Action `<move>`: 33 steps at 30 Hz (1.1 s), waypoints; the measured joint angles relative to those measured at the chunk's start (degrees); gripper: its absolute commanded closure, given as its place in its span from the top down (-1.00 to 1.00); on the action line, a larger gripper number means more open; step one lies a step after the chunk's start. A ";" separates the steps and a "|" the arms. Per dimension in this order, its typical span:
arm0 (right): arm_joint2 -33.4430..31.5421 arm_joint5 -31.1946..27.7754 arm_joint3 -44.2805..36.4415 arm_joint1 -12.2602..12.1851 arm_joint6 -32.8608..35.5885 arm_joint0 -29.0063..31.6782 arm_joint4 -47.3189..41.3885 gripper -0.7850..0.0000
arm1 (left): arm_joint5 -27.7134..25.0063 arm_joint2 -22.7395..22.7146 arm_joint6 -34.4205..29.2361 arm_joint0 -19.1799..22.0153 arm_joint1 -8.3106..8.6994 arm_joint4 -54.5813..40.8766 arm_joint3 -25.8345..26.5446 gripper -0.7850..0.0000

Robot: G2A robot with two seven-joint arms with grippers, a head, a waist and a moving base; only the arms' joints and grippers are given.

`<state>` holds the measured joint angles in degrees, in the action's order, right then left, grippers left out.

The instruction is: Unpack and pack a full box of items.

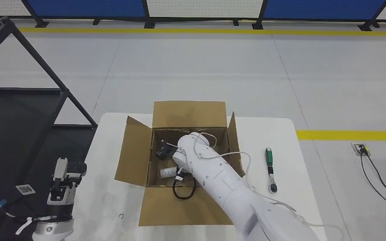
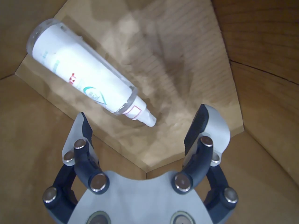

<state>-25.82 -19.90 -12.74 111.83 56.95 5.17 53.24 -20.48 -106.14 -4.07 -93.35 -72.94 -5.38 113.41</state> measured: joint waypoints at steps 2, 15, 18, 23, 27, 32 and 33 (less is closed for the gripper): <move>0.00 -1.81 0.16 0.10 -0.24 0.09 0.12 1.00 | -0.11 0.04 0.24 -0.21 -0.05 0.16 0.05 1.00; 0.25 -10.19 1.75 0.63 -2.43 0.00 1.70 -0.25 | -1.04 -0.14 1.54 -1.30 -0.37 0.20 0.14 1.00; 0.33 -11.70 1.95 0.75 -2.98 0.00 2.09 -0.20 | -1.26 -0.21 1.62 -1.52 -0.43 0.18 0.25 1.00; 0.48 -13.23 2.27 0.99 -3.41 0.03 2.79 -0.15 | -1.56 -0.29 1.83 -1.85 -0.54 0.11 0.38 1.00; 0.46 -14.15 2.57 1.19 -3.17 0.00 3.00 -0.07 | -1.76 -0.44 2.02 -2.15 -0.63 0.17 0.54 1.00; 0.30 -14.60 2.91 1.45 -2.43 -0.03 2.96 -0.36 | -2.03 -0.55 2.14 -2.38 -0.73 0.14 0.56 1.00; 0.24 -14.62 2.98 1.48 -2.40 -0.02 2.89 -0.46 | -2.07 -0.58 2.13 -2.43 -0.74 0.13 0.57 1.00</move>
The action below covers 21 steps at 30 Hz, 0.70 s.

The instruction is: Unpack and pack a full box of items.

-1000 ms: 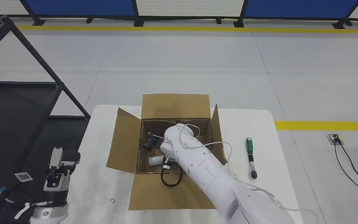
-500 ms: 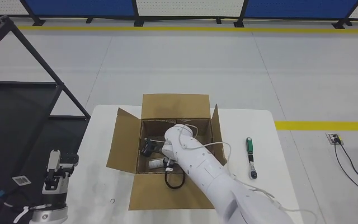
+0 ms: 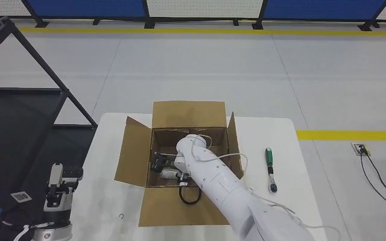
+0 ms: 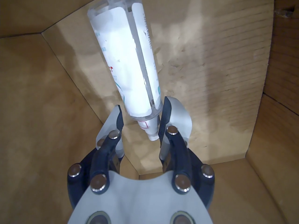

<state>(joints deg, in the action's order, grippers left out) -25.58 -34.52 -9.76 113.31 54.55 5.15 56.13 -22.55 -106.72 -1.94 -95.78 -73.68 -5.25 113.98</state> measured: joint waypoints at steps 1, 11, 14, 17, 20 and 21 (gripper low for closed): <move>-0.07 -0.03 0.08 0.03 0.02 0.00 -0.09 -0.70 | -0.04 -0.03 -0.02 -0.05 -0.02 -0.01 0.02 1.00; -0.86 1.00 0.82 0.09 0.30 -0.83 -0.69 -1.00 | -0.28 -0.41 -0.37 -0.10 -0.15 -0.19 0.17 1.00; -1.09 1.35 0.93 -0.02 0.56 -1.44 -0.73 -1.00 | -0.35 -0.41 -0.53 0.09 -0.18 -0.21 0.30 1.00; -1.28 1.67 0.93 -0.16 0.81 -2.02 -0.66 -1.00 | -0.49 -0.07 -0.71 0.36 -0.22 0.46 0.40 1.00; -1.43 1.52 0.90 -0.40 0.37 -2.46 -0.46 -1.00 | -0.52 0.39 -0.90 0.67 -0.26 1.04 0.42 1.00; -1.47 1.46 0.90 -0.49 0.15 -2.56 -0.40 -1.00 | -0.51 0.51 -0.98 0.77 -0.27 1.16 0.41 1.00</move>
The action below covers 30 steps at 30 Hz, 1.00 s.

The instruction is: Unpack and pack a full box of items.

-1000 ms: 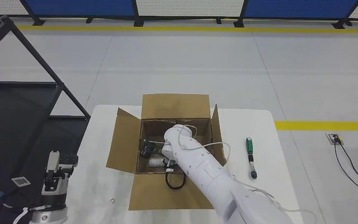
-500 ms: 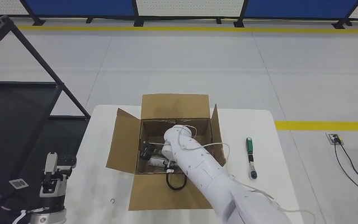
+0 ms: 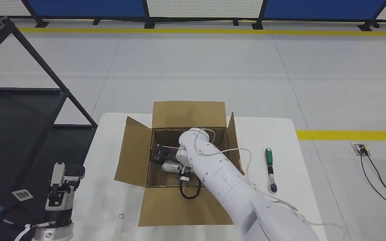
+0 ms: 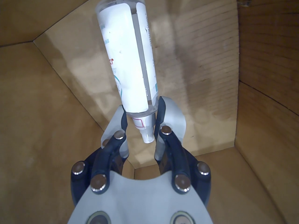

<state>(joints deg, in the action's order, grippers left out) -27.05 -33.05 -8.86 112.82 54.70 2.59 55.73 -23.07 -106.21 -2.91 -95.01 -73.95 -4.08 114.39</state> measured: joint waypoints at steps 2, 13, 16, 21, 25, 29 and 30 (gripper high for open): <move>-0.11 -0.37 -0.02 -0.22 -0.50 -0.19 0.12 -1.00 | 0.03 0.23 -0.20 0.27 -0.01 0.29 -0.04 1.00; -0.50 0.33 0.19 -1.46 -1.66 -0.62 1.19 -1.00 | 0.32 0.77 -1.02 0.98 -0.06 0.98 -0.11 1.00; -0.49 1.00 0.54 -1.76 -0.40 -0.45 1.60 -1.00 | 0.19 0.81 -1.09 0.97 -0.09 0.94 -0.07 1.00; -0.70 2.90 0.96 -2.09 3.10 -0.22 1.68 -1.00 | -0.39 0.65 -0.61 0.46 -0.18 0.85 0.06 1.00; -0.98 4.73 1.21 -2.18 7.20 -0.06 1.33 -0.25 | -0.39 0.71 -0.07 0.11 -0.26 1.18 -0.01 1.00; -1.40 4.64 0.59 -2.36 9.17 -0.04 0.72 0.35 | -0.35 1.17 0.53 -0.10 -0.38 1.92 0.03 1.00; -1.42 4.62 0.33 -2.41 9.12 0.04 0.74 0.38 | -0.35 1.25 0.64 -0.16 -0.40 2.10 0.09 1.00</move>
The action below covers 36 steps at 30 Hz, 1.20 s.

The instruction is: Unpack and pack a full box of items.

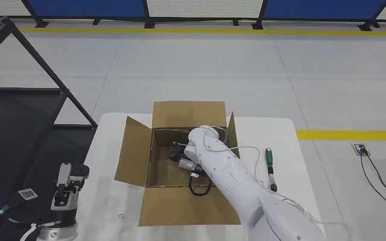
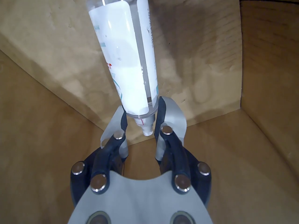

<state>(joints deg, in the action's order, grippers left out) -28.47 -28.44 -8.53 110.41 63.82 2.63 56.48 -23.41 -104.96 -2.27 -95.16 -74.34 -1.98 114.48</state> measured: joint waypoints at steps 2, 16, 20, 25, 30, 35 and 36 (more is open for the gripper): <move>-0.04 -0.08 -0.70 -0.10 -0.52 0.19 0.15 0.44 | -0.10 0.12 0.24 -0.12 -0.05 0.35 0.11 1.00; -0.91 -3.20 -1.40 -1.11 -5.07 1.35 -0.09 -0.11 | -0.97 0.26 1.57 -1.30 -0.36 0.59 0.24 1.00; -0.99 -3.81 -1.24 -1.36 -6.21 1.71 0.21 -0.11 | -1.35 0.09 1.85 -1.76 -0.44 0.46 0.25 1.00; -1.03 -4.17 -1.64 -1.33 -5.57 2.24 0.31 -0.11 | -1.64 -0.18 2.21 -2.22 -0.54 0.38 0.30 1.00; -1.14 -4.21 -1.91 -1.22 -5.15 2.61 0.28 -0.72 | -1.77 -0.25 2.35 -2.48 -0.63 0.54 0.38 1.00; -1.45 -3.74 -1.78 -1.27 -5.78 2.51 0.09 -1.00 | -1.88 -0.35 2.31 -2.68 -0.71 0.54 0.46 1.00; -1.57 -3.61 -1.74 -1.33 -6.14 2.37 -0.01 -1.00 | -1.90 -0.35 2.29 -2.70 -0.73 0.54 0.46 1.00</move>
<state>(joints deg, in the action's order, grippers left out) -30.05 -32.05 -10.28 109.09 57.68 5.00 56.46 -25.32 -105.31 0.01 -97.86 -75.07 -1.45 114.95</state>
